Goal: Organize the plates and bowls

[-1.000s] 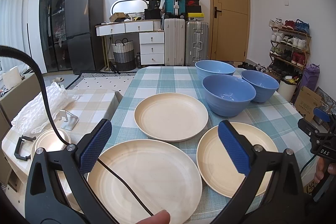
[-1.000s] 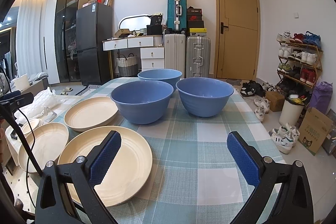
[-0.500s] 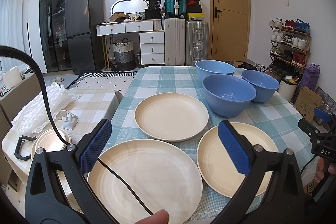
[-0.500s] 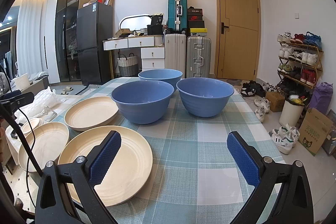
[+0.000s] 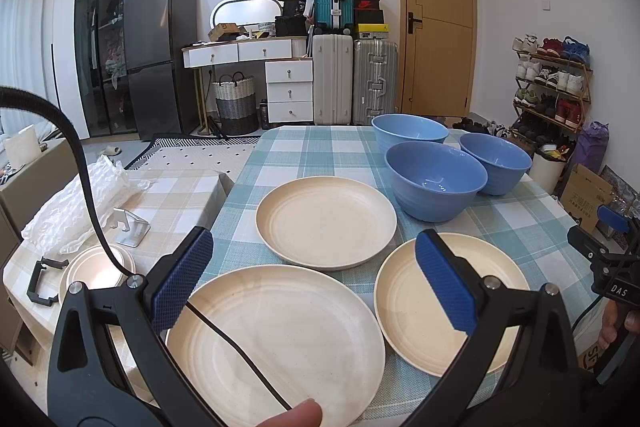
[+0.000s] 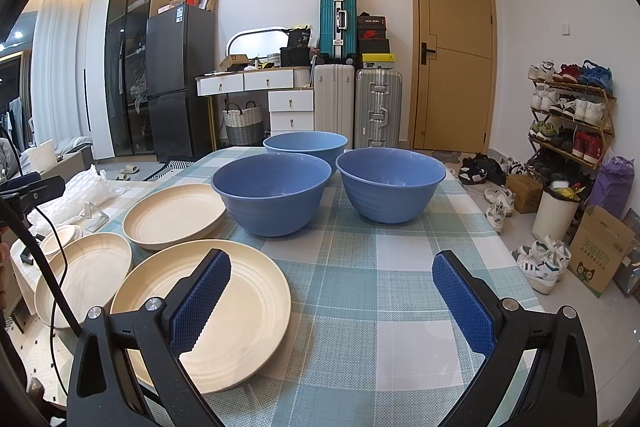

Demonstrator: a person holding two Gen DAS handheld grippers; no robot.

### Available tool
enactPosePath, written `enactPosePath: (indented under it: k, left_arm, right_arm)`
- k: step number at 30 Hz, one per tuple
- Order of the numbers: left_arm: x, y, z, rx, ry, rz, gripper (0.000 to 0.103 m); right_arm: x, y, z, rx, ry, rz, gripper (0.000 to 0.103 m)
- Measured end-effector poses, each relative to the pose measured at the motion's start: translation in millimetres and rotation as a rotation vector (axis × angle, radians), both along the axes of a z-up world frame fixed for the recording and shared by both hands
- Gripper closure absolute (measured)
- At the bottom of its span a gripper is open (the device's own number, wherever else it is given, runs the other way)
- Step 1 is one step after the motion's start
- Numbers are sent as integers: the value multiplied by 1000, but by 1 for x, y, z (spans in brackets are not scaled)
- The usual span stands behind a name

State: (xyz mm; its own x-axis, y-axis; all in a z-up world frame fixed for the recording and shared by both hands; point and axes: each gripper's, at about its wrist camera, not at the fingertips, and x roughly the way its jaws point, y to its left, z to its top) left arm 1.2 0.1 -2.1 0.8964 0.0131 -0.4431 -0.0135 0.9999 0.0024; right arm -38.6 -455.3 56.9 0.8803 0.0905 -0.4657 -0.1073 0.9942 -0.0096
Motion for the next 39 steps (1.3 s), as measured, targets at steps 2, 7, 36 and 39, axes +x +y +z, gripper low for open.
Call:
enactPosePath:
  k: [2,7,36,39]
  left_arm:
    - [0,0,0,0,0,0,2]
    - [0,0,0,0,1,0,2]
    - [6,20,1,-8,33,0,2]
    - [13,28,1,-19,48,1,2]
  right_arm:
    - [1,1,-1,0,0,3,0]
    - [1,2,-2,1,2,4,0]
    - [23,47,15,-50,35,165,0]
    - [30,53,17,-42,54,189,0]
